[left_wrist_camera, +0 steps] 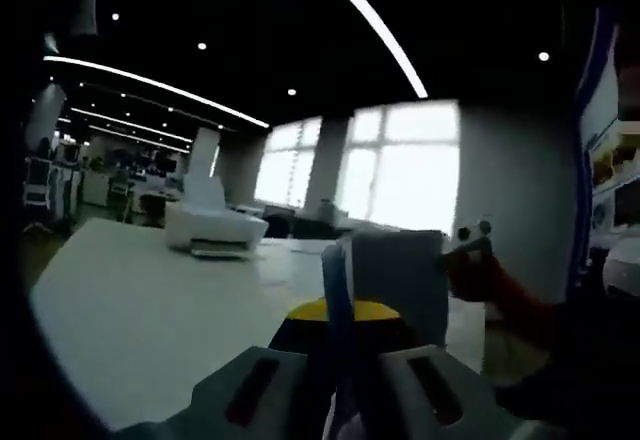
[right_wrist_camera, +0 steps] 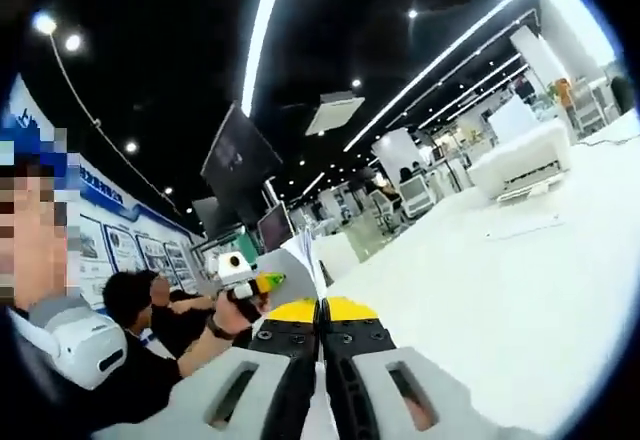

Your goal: Organize the stack of printing papers by aligning and flattening the scattered papers on the table

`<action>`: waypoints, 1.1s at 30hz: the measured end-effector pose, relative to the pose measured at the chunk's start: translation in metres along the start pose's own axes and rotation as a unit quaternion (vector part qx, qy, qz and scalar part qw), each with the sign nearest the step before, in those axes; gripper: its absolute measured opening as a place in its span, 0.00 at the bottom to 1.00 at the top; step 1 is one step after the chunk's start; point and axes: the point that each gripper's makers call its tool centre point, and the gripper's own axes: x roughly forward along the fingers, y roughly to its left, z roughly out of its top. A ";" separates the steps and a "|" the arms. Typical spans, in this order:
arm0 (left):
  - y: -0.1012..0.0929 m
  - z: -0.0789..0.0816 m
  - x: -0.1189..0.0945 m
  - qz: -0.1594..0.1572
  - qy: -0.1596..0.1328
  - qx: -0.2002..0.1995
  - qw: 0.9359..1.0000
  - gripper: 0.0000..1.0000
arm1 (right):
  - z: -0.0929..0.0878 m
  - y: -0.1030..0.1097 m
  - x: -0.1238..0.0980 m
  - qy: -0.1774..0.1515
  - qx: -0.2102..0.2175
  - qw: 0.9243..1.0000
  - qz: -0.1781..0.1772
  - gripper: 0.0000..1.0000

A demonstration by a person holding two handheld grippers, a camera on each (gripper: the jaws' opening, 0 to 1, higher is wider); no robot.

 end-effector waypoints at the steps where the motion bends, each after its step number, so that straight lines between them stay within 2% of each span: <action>1: -0.003 -0.003 0.001 -0.005 0.007 -0.016 1.000 0.06 | -0.001 -0.002 -0.001 0.004 0.003 1.000 -0.005 0.00; 4: -0.007 -0.009 0.005 -0.018 0.018 -0.058 0.998 0.06 | -0.004 -0.011 -0.004 0.010 0.024 0.999 -0.020 0.00; 7: -0.002 -0.020 0.009 -0.020 0.034 -0.092 0.995 0.06 | -0.010 -0.021 -0.005 0.022 0.063 0.997 -0.026 0.00; 11: 0.006 -0.040 0.016 -0.036 0.046 -0.191 0.980 0.06 | -0.023 -0.041 -0.002 0.031 0.098 0.994 -0.037 0.00; 15: 0.019 -0.055 0.025 -0.029 0.050 -0.215 0.975 0.06 | -0.034 -0.058 0.001 0.039 0.118 0.991 -0.052 0.00; 18: 0.029 -0.064 0.033 -0.019 0.061 -0.218 0.974 0.06 | -0.037 -0.080 0.004 0.047 0.107 0.990 -0.084 0.00; 20: 0.037 -0.069 0.039 -0.011 0.061 -0.201 0.978 0.06 | -0.040 -0.096 0.007 0.056 0.081 0.988 -0.118 0.00; 23: 0.052 -0.084 0.047 0.018 0.077 -0.172 0.982 0.06 | -0.048 -0.117 0.014 0.073 0.046 0.984 -0.156 0.00; 24: 0.053 -0.086 0.048 0.021 0.079 -0.168 0.982 0.06 | -0.048 -0.119 0.015 0.075 0.042 0.983 -0.160 0.00; 25: 0.061 -0.096 0.052 0.037 0.091 -0.140 0.985 0.06 | -0.069 -0.104 0.023 0.084 0.020 0.981 -0.174 0.00; 26: 0.069 -0.102 0.055 0.050 0.098 -0.113 0.987 0.06 | -0.062 -0.122 0.025 0.081 0.028 0.980 -0.177 0.00; 27: 0.075 -0.106 0.057 0.062 0.102 -0.099 0.988 0.06 | -0.065 -0.130 0.026 0.085 0.024 0.978 -0.190 0.00; 33: 0.095 -0.126 0.067 0.095 0.116 -0.078 0.986 0.06 | -0.067 -0.161 0.031 0.078 0.009 0.973 -0.216 0.00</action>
